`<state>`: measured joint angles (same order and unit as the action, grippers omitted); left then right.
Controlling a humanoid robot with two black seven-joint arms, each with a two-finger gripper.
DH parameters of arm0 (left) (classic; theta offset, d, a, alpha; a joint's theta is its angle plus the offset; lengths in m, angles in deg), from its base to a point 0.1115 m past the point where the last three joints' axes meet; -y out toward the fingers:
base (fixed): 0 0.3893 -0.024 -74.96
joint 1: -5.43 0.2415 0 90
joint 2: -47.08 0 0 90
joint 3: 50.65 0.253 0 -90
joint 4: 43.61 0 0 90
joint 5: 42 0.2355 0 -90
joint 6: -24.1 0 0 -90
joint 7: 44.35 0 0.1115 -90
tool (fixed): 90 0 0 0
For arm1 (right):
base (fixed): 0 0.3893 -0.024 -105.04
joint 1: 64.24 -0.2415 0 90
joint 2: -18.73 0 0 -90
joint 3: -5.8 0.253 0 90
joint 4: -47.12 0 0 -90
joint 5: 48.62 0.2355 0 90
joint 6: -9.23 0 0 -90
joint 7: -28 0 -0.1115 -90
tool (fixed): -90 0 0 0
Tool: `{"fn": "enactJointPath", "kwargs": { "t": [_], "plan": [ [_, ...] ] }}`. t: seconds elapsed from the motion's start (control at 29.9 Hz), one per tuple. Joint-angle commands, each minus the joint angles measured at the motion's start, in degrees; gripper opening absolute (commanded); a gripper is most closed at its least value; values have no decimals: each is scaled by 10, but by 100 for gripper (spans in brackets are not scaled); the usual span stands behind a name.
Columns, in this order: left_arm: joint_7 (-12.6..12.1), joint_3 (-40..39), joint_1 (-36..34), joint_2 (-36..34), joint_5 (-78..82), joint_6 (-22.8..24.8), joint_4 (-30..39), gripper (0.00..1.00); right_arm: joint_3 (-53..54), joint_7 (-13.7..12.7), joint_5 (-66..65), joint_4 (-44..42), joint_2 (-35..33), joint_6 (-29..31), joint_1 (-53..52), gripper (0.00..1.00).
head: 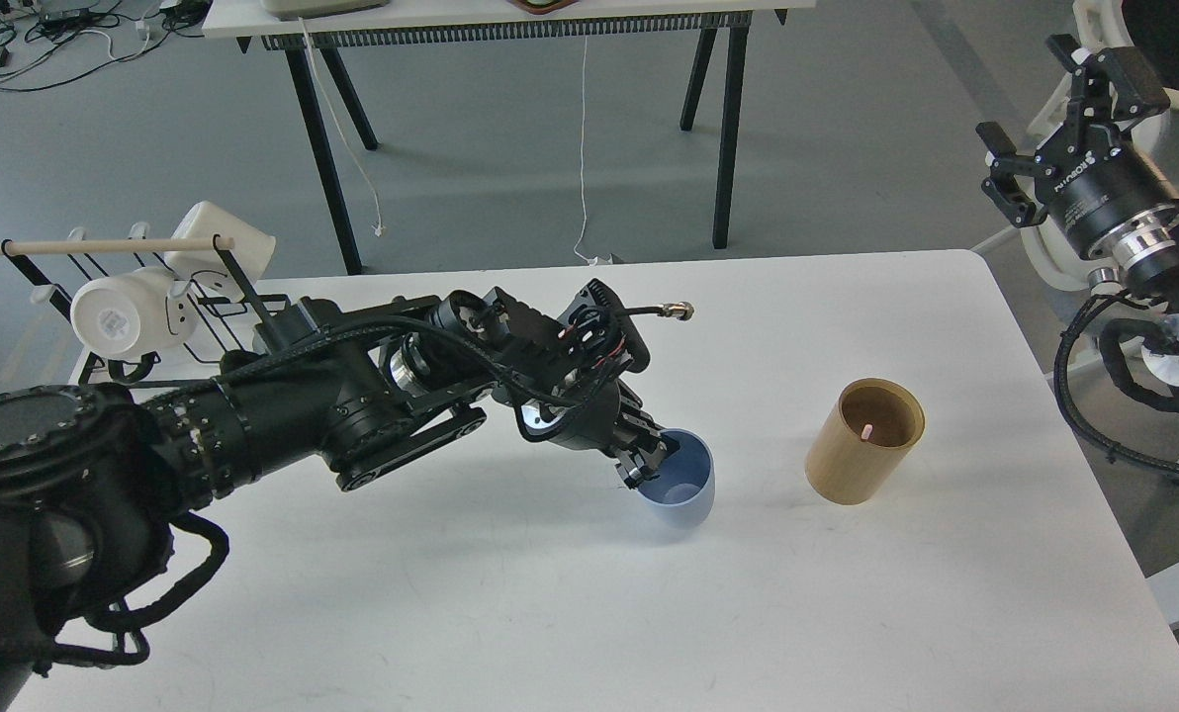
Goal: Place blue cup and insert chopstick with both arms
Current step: 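Lift the blue cup and carry it beside the tan cup, lowering it, then open the left gripper and raise it away from the blue cup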
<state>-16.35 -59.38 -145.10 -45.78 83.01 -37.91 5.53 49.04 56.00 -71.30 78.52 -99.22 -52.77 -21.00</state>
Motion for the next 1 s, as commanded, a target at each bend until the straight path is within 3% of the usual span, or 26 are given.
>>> {"fn": "enactJointPath", "kwargs": {
  "t": [0.0,0.3,0.53,0.63,0.73,0.84,0.97],
  "plan": [
    [0,-1,2,1,0,0,-4,13,-1,0,0,1,0,0,0,99],
    [0,-1,7,1,0,0,-13,19,-1,0,0,1,0,0,0,99],
    [0,-10,-3,-14,0,0,-14,44,-4,0,-1,2,0,0,0,99],
    [0,-12,-13,-35,0,0,-12,63,-5,0,-2,1,-1,0,-5,99],
    [0,-21,-13,-48,-37,0,-9,71,-5,0,-2,-1,-3,0,-7,99],
    [0,-72,-13,-68,-104,0,-5,89,-5,0,-2,-2,-11,0,-9,99],
    [0,-142,-2,-84,-183,0,0,94,-8,0,-1,5,-25,0,-9,99]
  ]
}}
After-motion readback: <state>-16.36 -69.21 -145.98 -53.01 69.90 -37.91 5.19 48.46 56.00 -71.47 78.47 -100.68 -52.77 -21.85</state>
